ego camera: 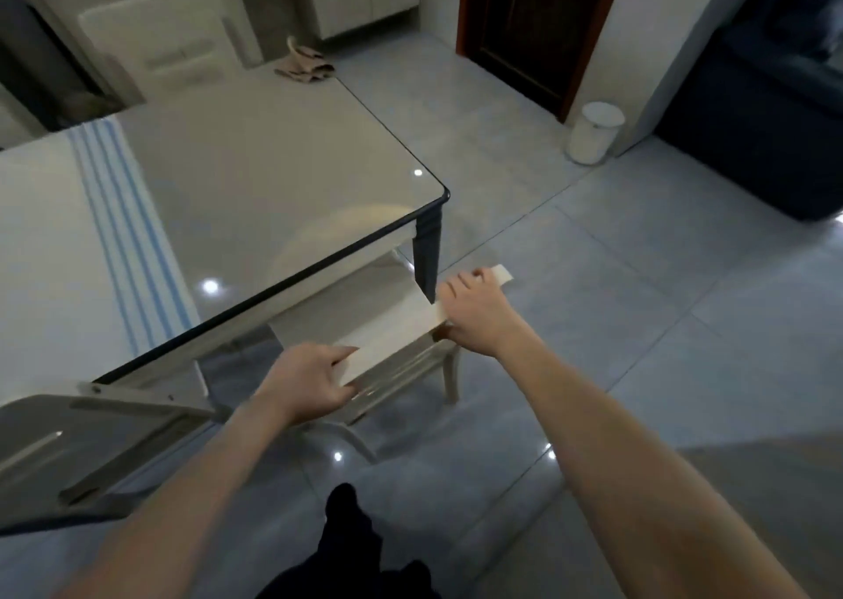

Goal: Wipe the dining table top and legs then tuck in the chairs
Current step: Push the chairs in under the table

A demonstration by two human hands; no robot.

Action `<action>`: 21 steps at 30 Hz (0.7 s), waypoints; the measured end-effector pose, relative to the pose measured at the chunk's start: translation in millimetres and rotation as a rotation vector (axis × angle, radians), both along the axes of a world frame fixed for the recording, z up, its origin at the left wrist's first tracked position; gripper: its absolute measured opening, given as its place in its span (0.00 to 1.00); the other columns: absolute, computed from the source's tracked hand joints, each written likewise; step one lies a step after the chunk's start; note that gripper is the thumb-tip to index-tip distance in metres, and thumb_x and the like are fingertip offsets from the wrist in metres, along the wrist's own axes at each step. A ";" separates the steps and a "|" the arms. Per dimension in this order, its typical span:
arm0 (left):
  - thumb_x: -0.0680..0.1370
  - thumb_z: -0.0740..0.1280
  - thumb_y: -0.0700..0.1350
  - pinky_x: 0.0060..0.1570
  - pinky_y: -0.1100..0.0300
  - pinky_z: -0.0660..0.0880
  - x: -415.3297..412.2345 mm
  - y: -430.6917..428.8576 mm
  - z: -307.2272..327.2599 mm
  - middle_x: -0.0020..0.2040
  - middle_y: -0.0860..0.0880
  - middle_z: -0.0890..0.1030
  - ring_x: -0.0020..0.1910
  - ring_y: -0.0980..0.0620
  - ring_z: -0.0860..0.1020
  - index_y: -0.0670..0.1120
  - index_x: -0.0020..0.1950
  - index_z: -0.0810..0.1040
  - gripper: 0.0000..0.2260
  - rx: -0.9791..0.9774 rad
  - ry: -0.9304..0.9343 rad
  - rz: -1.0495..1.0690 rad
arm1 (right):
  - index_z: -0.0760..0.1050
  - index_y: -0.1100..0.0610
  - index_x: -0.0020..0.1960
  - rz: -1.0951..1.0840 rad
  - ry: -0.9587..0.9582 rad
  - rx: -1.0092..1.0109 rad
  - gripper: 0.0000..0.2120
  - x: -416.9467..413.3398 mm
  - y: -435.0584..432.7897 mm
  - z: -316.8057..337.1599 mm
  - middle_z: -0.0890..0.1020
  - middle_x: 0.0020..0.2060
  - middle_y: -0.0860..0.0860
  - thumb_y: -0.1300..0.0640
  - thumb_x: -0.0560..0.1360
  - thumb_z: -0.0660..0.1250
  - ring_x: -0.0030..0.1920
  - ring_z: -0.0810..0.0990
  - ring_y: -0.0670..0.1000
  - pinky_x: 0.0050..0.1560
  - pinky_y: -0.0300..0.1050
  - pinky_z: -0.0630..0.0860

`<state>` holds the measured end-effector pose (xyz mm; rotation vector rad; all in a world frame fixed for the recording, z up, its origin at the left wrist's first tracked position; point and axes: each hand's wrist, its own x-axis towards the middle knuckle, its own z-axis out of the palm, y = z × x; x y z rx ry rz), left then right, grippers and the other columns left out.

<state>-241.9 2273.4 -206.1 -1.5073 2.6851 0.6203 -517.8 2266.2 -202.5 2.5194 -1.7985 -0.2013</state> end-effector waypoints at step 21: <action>0.79 0.47 0.61 0.44 0.52 0.77 53.3 -51.5 -15.8 0.38 0.47 0.83 0.39 0.45 0.81 0.49 0.42 0.81 0.27 -0.075 -0.052 0.309 | 0.71 0.52 0.46 0.086 -0.233 -0.069 0.20 41.1 -54.3 -28.7 0.74 0.41 0.48 0.36 0.74 0.56 0.42 0.72 0.51 0.48 0.50 0.68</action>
